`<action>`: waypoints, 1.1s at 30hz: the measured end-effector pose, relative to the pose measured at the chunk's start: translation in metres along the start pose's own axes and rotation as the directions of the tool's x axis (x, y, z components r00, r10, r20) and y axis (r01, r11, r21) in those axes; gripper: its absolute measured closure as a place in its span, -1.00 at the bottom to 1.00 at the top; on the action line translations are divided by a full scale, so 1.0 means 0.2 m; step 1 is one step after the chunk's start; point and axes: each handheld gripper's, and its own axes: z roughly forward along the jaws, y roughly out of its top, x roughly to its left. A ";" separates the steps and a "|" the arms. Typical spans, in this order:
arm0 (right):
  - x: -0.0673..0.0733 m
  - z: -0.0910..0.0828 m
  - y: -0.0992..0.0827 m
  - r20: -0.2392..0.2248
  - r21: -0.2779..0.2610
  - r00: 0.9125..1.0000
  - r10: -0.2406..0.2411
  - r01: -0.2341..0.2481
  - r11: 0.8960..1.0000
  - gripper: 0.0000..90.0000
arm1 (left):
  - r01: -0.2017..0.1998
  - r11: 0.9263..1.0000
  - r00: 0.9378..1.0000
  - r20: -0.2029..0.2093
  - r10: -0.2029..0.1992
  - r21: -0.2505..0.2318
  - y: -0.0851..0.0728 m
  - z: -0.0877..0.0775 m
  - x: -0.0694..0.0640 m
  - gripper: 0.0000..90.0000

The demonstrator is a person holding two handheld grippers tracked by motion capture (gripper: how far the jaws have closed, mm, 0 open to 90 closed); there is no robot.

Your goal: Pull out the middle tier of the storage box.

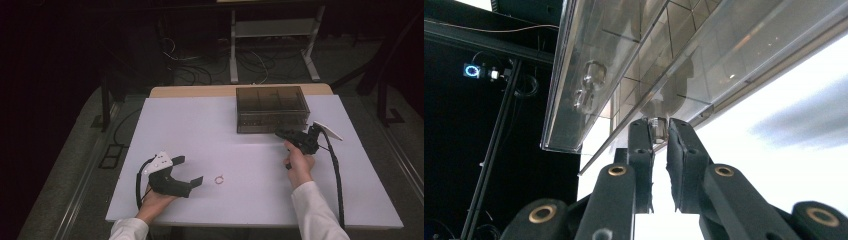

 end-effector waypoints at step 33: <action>-0.02 -0.05 -0.03 -0.022 -0.005 1.000 -0.001 0.001 1.000 0.66 | -0.001 1.000 1.000 -0.003 0.001 0.001 0.00 0.00 0.00 -1.00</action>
